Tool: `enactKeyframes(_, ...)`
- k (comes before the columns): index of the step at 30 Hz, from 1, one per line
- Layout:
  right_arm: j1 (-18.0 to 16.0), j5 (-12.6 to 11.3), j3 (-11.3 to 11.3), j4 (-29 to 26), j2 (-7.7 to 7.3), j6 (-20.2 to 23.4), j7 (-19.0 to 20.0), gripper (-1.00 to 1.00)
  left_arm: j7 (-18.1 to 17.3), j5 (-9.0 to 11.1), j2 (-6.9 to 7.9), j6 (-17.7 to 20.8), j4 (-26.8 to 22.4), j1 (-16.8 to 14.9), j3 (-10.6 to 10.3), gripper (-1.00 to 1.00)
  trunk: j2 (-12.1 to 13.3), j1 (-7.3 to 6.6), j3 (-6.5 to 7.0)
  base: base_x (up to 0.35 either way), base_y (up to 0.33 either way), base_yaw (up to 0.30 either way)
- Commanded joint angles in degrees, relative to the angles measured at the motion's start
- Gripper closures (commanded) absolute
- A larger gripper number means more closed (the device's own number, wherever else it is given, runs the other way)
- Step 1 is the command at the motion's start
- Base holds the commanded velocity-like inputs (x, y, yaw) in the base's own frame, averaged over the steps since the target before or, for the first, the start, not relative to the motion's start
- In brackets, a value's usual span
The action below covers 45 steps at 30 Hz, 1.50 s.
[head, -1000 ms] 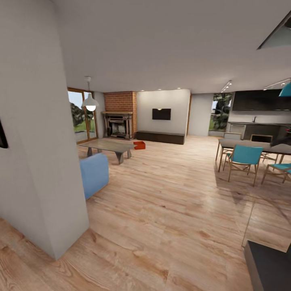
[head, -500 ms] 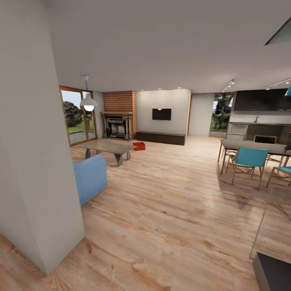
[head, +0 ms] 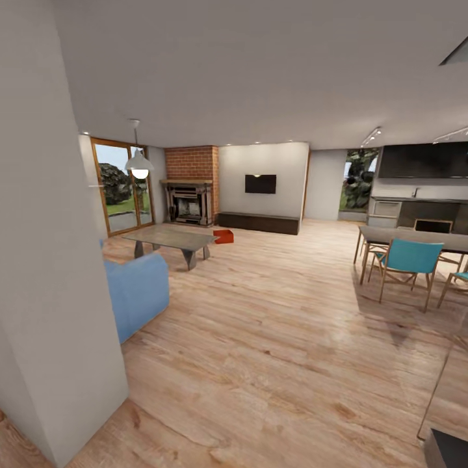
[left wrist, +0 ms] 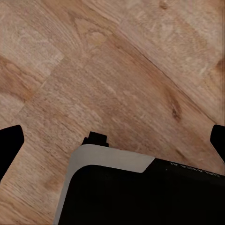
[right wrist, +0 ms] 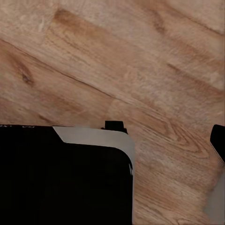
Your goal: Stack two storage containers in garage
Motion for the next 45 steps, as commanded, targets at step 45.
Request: enactKeyframes(45,-0.07,-0.40,0.54,0.16,-0.02,-0.67,0.03,-1.00,0.07,0.49,0.08,0.02,0.03,-0.03,-0.49,-1.00,-0.05,0.04,-0.08,0.322,0.000,0.000)
